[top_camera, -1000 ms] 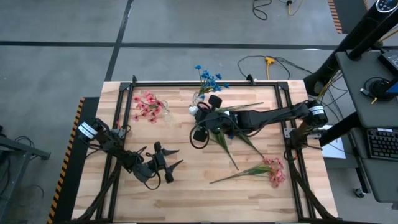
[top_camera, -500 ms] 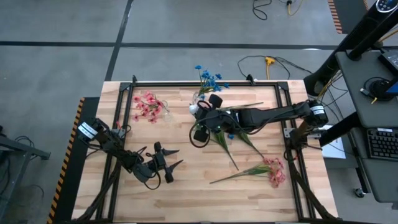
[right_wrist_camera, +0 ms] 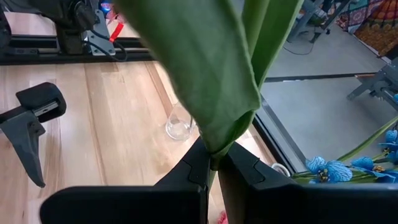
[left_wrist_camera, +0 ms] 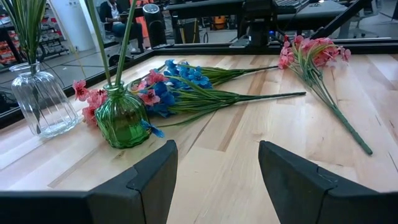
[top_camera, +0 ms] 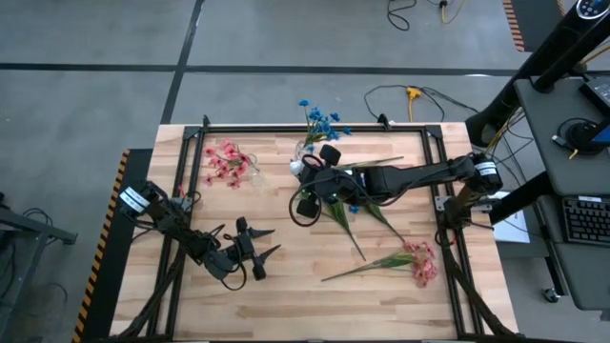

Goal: Sort flowers into vase by color
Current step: Put the white tulip flower into the green vase

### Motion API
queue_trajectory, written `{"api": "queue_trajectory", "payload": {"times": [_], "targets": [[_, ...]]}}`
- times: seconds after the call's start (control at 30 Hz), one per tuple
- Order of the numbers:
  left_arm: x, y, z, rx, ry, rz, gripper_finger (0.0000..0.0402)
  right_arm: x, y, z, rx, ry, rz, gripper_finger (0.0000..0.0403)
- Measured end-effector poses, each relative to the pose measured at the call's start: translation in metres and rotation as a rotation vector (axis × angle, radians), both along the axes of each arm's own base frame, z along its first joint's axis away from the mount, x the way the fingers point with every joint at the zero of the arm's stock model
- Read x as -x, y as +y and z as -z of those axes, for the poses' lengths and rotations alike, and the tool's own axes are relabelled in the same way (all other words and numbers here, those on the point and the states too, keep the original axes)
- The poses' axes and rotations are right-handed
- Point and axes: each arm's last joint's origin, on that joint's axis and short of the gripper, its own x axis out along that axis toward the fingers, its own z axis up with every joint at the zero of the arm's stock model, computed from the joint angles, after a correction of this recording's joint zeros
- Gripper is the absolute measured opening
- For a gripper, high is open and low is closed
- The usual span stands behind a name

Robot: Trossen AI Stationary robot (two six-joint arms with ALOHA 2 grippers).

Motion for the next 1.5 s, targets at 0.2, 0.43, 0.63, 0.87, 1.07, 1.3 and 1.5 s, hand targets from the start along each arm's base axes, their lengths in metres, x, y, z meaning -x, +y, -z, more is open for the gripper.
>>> {"api": "queue_trajectory", "payload": {"times": [0.2, 0.43, 0.63, 0.87, 1.07, 1.3, 1.5], "targets": [[0.0, 0.0, 0.0, 0.0, 0.0, 0.0, 0.0207, 0.0, 0.0, 0.002, 0.0, 0.005, 0.0, 0.0013], [0.0, 0.0, 0.0, 0.0, 0.0, 0.0, 0.0207, 0.001, 0.0, 0.008, -0.012, 0.015, 0.008, 0.0013], [0.0, 0.0, 0.0, 0.0, 0.0, 0.0, 0.0207, 0.001, 0.0, 0.01, -0.011, 0.019, 0.008, 0.0013], [0.0, 0.0, 0.0, 0.0, 0.001, 0.0, 0.0207, 0.001, 0.0, 0.01, -0.011, 0.017, 0.009, 0.0013], [0.0, 0.0, 0.0, 0.0, 0.001, 0.0, 0.0207, 0.001, 0.0, 0.01, -0.011, 0.017, 0.009, 0.0021], [0.0, 0.0, 0.0, 0.0, 0.001, 0.0, 0.0207, 0.001, 0.0, 0.01, -0.008, 0.017, 0.013, 0.0072], [0.0, 0.0, 0.0, -0.001, 0.001, 0.0, 0.0207, 0.001, 0.0, 0.011, -0.002, 0.025, 0.012, 0.0112]]}}
